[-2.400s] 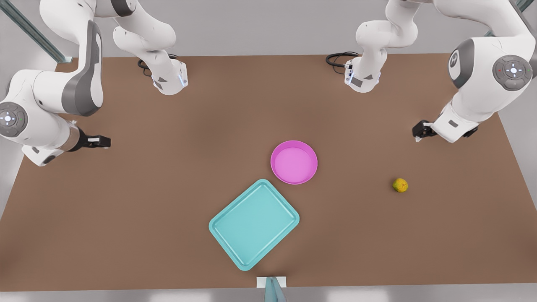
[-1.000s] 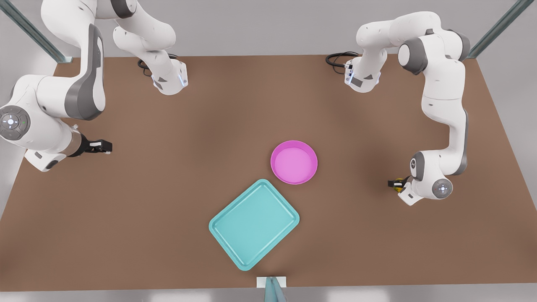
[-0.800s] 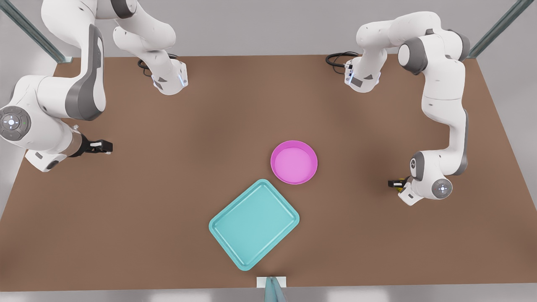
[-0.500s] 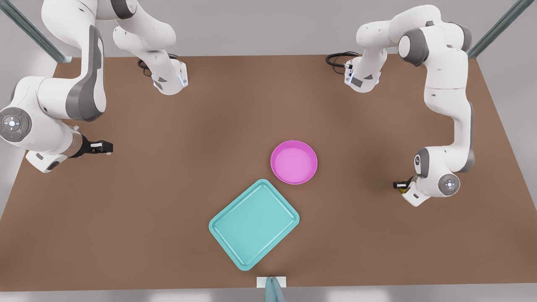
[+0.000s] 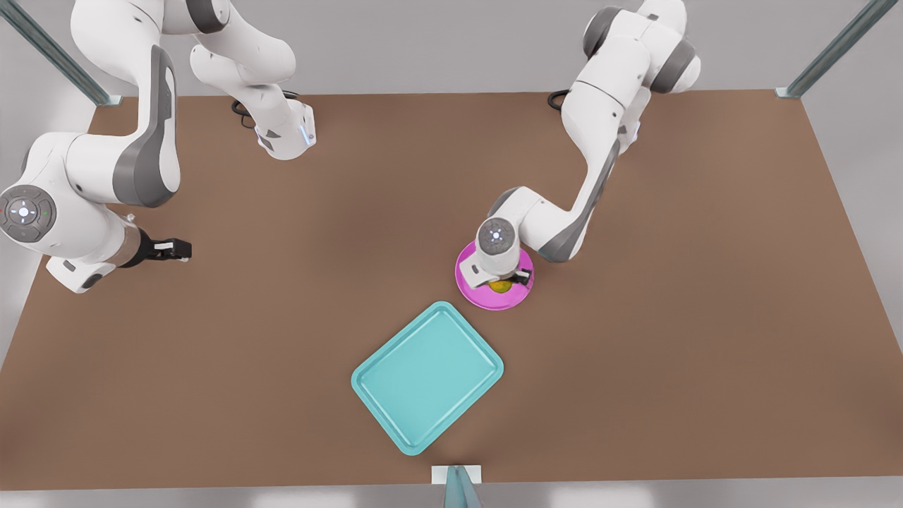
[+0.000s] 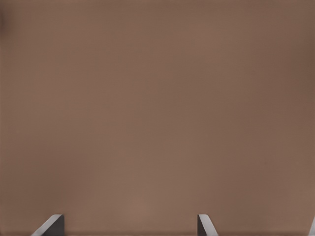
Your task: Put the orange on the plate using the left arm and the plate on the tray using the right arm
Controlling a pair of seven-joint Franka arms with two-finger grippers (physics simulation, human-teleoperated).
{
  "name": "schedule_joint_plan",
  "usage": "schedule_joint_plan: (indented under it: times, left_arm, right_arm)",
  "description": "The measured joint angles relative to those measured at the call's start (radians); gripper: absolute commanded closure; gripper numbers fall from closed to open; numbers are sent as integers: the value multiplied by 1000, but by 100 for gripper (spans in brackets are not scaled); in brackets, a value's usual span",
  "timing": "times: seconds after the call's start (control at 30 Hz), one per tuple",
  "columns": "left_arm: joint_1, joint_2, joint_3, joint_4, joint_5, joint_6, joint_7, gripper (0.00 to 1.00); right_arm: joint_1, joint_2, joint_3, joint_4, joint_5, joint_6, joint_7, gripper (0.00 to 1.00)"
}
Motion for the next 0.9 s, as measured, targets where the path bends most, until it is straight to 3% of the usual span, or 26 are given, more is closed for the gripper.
schedule_joint_plan:
  times: [0.03,0.07,0.1,0.23,0.27,0.37,0.43,0.47,0.53,0.6,0.9]
  left_arm:
    - [-4,15,0,2,-4,-20,-27,39]
    - [-6,29,0,2,-6,-37,-51,26]
    - [-8,38,0,3,-9,-51,-75,0]
    - [-6,32,3,12,-16,-97,-156,0]
    - [-1,13,20,78,-18,-142,-167,0]
    - [64,-77,224,407,-53,-381,-147,0]
    - [148,-156,336,515,-75,-512,-98,0]
    - [233,-210,317,515,-81,-557,-69,0]
    - [478,-400,66,286,-28,-553,-16,0]
    - [578,-480,-53,168,10,-518,31,0]
    - [613,-466,-69,192,49,-511,193,0]
  right_arm:
    - [0,1,0,0,0,0,0,0]
    - [0,2,0,0,0,0,0,0]
    - [0,3,0,0,0,1,0,0]
    - [4,5,0,0,0,2,0,0]
    - [6,6,0,-1,0,2,0,0]
    - [36,65,2,-4,65,4,2,0]
    - [97,145,3,-5,163,34,12,0]
    - [141,190,3,-5,216,63,23,0]
    - [247,266,4,-30,313,153,62,0]
    - [328,313,4,-87,428,280,107,0]
    - [606,499,20,-94,705,757,287,0]
